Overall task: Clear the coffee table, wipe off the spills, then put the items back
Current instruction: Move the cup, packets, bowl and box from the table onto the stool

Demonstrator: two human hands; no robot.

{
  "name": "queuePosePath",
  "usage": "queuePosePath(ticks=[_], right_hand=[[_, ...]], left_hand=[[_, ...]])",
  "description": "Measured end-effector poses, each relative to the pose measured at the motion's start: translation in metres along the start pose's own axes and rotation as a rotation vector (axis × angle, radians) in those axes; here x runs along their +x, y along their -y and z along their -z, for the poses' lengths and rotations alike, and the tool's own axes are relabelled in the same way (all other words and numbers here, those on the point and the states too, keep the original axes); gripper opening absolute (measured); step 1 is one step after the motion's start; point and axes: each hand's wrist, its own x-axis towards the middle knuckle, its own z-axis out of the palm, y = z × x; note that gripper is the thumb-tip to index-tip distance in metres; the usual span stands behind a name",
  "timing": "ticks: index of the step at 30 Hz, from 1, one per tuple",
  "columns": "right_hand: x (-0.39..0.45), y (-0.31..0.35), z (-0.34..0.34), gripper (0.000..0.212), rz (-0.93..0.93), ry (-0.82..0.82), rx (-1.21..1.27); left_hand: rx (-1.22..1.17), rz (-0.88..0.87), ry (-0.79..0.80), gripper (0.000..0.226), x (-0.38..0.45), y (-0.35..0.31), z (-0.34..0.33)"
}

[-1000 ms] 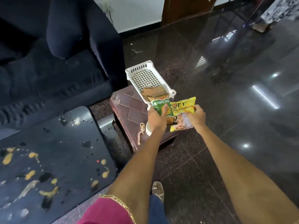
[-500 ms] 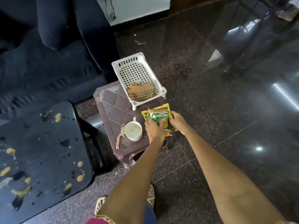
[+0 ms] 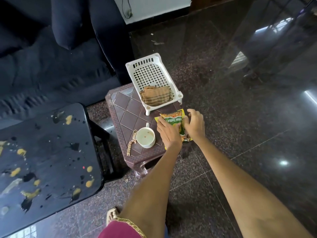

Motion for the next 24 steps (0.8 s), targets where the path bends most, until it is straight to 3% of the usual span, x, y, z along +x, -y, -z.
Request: queuePosePath(ticks=[6,11,13,18,24], right_hand=[[-0.002,0.027,0.0,0.025,0.166,-0.203,-0.046],[-0.008,0.073,-0.007,0.019,0.355,-0.236,0.004],[-0.014,0.098,-0.015,0.02,0.412,-0.219,0.04],[-0.062,0.183,-0.079,0.027,0.56,-0.115,0.11],[-0.165,0.319,-0.193,0.022,0.677,0.131,0.16]], left_hand=[[-0.03,-0.067,-0.003,0.076,0.001,0.007,0.016],[-0.28,-0.113,-0.077,0.032,0.007,0.018,0.061],[-0.303,-0.12,-0.11,0.03,0.011,0.029,0.087],[-0.311,-0.025,-0.207,0.029,0.015,0.116,0.173],[-0.221,0.188,-0.372,0.032,0.003,0.283,0.305]])
